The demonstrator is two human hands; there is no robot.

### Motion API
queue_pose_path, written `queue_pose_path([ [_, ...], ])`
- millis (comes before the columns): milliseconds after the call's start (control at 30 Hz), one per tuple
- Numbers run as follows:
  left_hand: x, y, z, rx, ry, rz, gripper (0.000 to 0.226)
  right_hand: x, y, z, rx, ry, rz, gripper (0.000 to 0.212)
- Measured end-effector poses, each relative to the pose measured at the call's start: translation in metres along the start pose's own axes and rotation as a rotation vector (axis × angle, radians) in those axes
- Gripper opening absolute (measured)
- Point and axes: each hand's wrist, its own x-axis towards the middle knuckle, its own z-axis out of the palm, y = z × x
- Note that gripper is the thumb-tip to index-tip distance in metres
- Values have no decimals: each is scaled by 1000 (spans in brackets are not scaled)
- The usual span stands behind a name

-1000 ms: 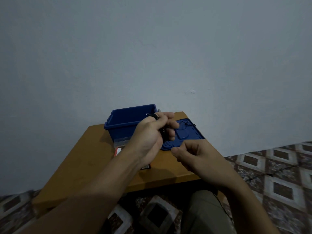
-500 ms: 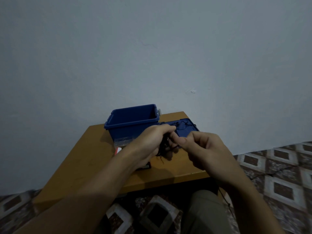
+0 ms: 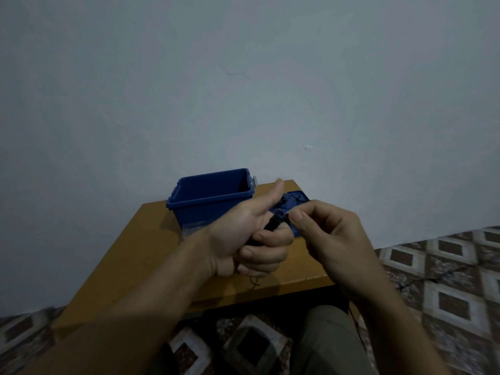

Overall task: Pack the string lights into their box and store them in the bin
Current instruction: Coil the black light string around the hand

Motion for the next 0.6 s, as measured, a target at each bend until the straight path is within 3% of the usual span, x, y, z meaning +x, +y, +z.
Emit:
queue_pose_path([
  [233,0,0,-5,-272,-237,165,77,0,7,5,-70,2,123,22],
  [433,1,0,-6,-332,-131,375,73,-2,13,9,-244,-87,122,17],
  [600,3,5,0,-319,123,506,41,-3,8,7,-314,-217,225,19],
])
